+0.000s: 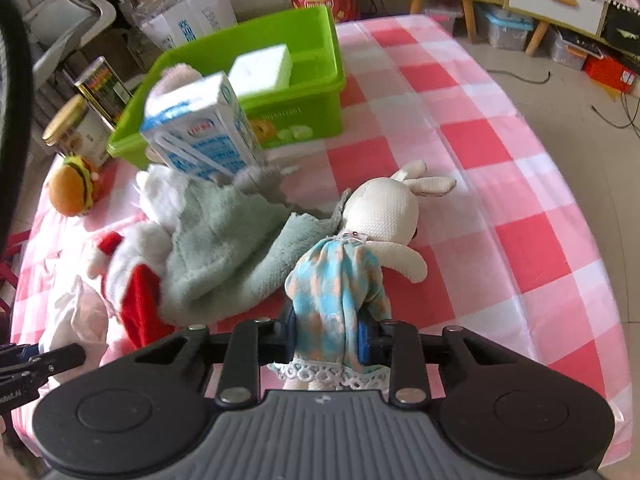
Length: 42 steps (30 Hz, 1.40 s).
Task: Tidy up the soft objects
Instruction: 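Carry the white cloth and bunny doll over the green bin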
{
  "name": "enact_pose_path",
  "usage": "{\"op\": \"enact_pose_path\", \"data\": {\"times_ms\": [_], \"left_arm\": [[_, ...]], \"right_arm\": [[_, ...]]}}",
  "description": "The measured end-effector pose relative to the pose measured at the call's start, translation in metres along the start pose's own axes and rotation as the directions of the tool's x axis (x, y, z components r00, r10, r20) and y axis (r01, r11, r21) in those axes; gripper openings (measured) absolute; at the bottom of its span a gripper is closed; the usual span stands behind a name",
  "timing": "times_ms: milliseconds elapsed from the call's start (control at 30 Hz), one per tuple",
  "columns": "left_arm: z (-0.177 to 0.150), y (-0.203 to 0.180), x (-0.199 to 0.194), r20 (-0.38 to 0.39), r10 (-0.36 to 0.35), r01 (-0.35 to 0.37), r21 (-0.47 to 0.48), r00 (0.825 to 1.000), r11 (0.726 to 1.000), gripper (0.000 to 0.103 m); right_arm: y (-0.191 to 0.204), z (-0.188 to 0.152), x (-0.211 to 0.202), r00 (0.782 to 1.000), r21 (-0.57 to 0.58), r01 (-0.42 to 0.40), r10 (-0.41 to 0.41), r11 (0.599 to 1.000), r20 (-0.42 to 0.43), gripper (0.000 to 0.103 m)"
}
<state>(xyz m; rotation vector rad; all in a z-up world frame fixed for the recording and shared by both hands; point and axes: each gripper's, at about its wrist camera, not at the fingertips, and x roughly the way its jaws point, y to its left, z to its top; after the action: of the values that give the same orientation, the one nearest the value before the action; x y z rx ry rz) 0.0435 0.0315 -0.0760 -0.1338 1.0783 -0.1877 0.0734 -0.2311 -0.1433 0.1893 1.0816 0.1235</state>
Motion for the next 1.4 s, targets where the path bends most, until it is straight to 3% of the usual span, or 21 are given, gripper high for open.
{"op": "enact_pose_path", "data": {"times_ms": [333,733,1000,1233,1400], "left_arm": [[0.009,0.003,-0.011,0.050,-0.019,0.021,-0.042,0.999,0.999,0.029],[0.022,0.007,-0.025,0.129,-0.055,0.068,-0.103,0.990,0.992,0.027],[0.036,0.018,-0.036,0.232,-0.075,0.111,-0.148,0.970,0.983,0.026],[0.053,0.011,-0.031,0.338,-0.088,0.135,-0.119,0.937,0.984,0.026],[0.075,0.001,-0.011,0.329,-0.086,0.121,-0.088,0.940,0.989,0.026]], "right_arm": [[-0.003,0.005,-0.035,0.993,0.001,-0.053,0.053,0.999,0.102,0.001],[0.008,0.017,-0.074,0.962,-0.021,-0.150,0.150,0.989,0.227,0.001],[0.001,0.032,-0.081,0.933,0.000,-0.198,0.188,0.980,0.308,0.001],[-0.003,0.049,-0.066,0.892,-0.027,-0.266,0.257,0.964,0.373,0.001],[-0.006,0.069,-0.052,0.880,-0.036,-0.304,0.296,0.952,0.372,0.001]]}}
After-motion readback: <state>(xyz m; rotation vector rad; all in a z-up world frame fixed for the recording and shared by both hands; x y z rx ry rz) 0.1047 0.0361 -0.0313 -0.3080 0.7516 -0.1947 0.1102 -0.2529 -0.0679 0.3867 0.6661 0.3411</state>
